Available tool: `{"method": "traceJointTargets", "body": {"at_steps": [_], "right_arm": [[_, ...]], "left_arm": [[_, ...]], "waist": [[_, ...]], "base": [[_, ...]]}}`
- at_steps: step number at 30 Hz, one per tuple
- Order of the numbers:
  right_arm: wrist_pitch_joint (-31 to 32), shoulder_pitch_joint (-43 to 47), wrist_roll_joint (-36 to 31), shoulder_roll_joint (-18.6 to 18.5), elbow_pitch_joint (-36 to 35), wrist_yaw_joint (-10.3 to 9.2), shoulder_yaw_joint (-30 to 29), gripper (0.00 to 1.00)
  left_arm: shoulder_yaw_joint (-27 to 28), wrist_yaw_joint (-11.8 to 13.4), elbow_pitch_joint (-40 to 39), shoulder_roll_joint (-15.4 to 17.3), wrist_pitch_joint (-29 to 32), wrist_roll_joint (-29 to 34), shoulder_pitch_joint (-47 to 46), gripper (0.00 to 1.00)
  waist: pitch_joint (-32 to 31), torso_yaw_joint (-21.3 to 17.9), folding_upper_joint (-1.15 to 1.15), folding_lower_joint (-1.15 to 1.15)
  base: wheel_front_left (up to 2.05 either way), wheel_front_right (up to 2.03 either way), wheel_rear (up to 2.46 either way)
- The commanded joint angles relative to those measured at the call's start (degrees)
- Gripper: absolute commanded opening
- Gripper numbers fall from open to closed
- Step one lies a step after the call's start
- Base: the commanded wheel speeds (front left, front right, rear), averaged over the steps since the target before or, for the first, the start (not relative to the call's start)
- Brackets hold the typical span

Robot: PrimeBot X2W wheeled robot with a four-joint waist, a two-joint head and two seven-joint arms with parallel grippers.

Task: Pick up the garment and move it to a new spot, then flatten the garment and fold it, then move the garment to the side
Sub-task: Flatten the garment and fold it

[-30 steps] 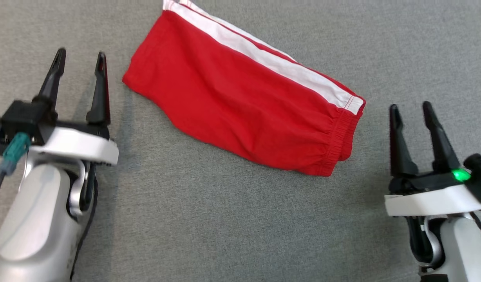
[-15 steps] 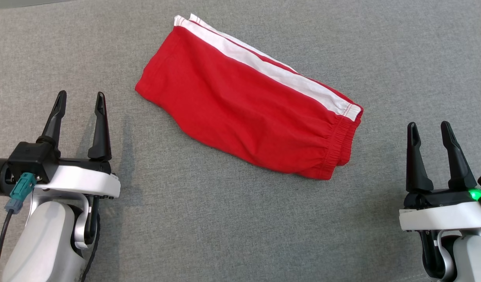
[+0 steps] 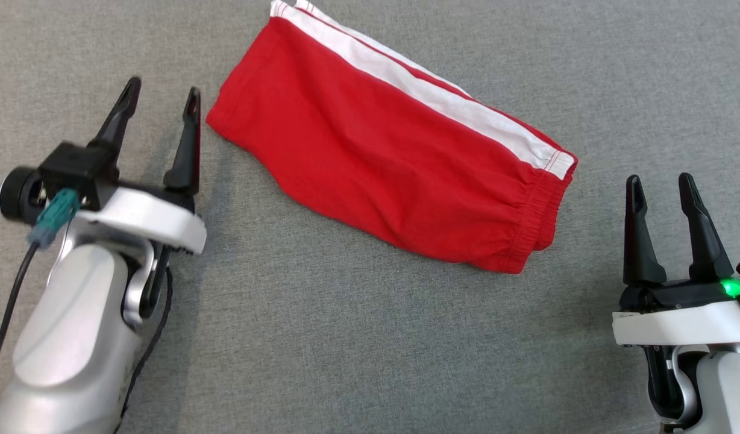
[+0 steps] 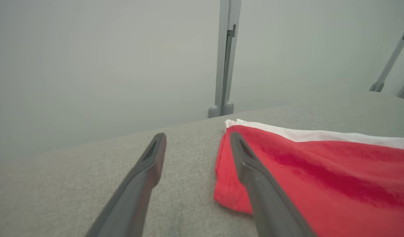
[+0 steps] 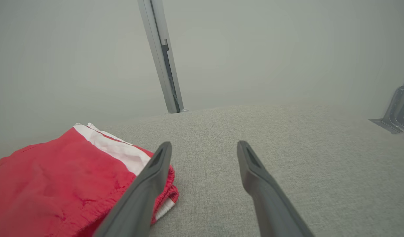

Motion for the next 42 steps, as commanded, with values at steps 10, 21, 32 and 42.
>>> {"method": "traceJointTargets", "body": {"at_steps": [10, 21, 32, 42], "right_arm": [[-0.04, -2.04, 1.18, -0.35, 0.17, 0.01, 1.54, 1.00], [-0.04, -2.43, 2.54, -0.35, 0.52, 0.01, 1.71, 1.00], [-0.04, -1.28, 2.03, -0.36, 0.54, 0.01, 1.01, 1.00], [-0.04, 0.72, 0.05, -0.33, 1.01, 0.01, -0.69, 1.00]], "left_arm": [[-4.60, -6.60, 13.37, -0.90, 9.92, -1.49, -11.66, 1.00], [-8.45, -8.38, 19.81, -1.49, 16.47, -1.84, -13.78, 0.00], [-8.09, -5.76, 16.77, -1.56, 16.46, -2.82, -11.18, 0.00], [-4.92, -1.02, 6.85, -3.49, 12.93, -7.46, 2.23, 0.00]], "waist": [[3.33, -2.17, 0.00, 0.00], [3.87, -2.31, 0.00, 0.00], [3.02, -0.42, 0.00, 0.00], [-0.01, 5.10, 0.00, 0.00]], "base": [[0.00, 0.00, 0.00], [0.00, 0.00, 0.00], [0.00, 0.00, 0.00], [0.00, 0.00, 0.00]]}}
